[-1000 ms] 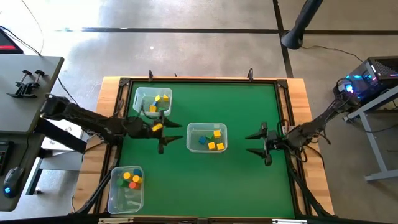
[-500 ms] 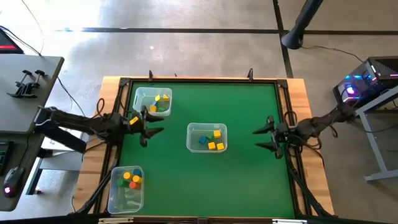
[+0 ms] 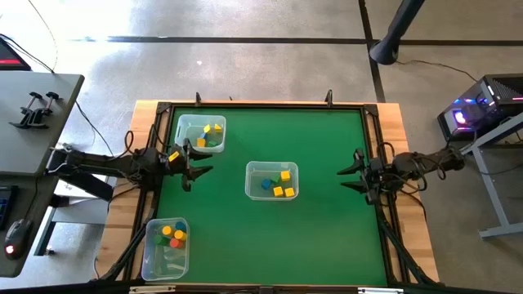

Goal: Sort blocks by size
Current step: Return to Home Position

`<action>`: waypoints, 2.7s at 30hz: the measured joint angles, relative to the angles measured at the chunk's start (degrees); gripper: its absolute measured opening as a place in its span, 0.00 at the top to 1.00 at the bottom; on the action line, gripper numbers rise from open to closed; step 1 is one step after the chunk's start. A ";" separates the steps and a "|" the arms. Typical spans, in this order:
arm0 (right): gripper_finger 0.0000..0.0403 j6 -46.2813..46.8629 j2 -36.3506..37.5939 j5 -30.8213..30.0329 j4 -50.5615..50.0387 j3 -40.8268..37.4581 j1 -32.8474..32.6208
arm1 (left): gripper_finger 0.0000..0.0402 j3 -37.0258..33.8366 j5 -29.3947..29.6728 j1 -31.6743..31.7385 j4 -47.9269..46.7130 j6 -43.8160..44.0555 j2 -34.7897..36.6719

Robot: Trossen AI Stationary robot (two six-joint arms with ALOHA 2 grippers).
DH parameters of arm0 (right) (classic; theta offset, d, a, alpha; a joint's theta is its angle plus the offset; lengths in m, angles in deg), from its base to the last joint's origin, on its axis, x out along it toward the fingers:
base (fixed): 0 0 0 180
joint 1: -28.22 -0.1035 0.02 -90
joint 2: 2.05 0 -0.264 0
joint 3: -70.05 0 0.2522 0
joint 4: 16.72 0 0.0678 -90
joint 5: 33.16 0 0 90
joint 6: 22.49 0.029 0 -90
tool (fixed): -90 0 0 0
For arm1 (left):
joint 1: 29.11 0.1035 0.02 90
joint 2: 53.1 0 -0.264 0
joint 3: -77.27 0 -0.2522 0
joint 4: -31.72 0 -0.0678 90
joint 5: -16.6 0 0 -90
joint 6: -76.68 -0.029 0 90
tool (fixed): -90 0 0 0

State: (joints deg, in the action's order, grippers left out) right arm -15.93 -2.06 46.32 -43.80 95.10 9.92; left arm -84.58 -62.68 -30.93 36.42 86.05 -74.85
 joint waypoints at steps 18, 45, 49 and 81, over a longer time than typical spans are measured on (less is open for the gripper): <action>0.84 4.68 -0.07 16.84 17.38 -9.67 17.94 | 0.49 -0.47 -4.43 3.10 -1.64 -0.90 1.20; 0.83 7.34 -0.25 17.84 15.26 -10.75 18.68 | 0.52 -2.82 -10.49 4.02 -17.64 -4.20 21.51; 0.83 8.44 -0.39 17.37 15.26 -10.75 18.70 | 0.53 -3.45 -7.28 4.11 -18.21 -4.28 21.50; 0.83 7.98 -1.16 16.67 15.20 -10.78 18.70 | 0.53 -3.48 -7.10 4.11 -18.13 -4.02 20.91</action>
State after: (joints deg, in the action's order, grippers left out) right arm -7.95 -3.22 62.98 -28.61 84.33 28.62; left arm -88.06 -69.78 -26.82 18.29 82.03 -53.94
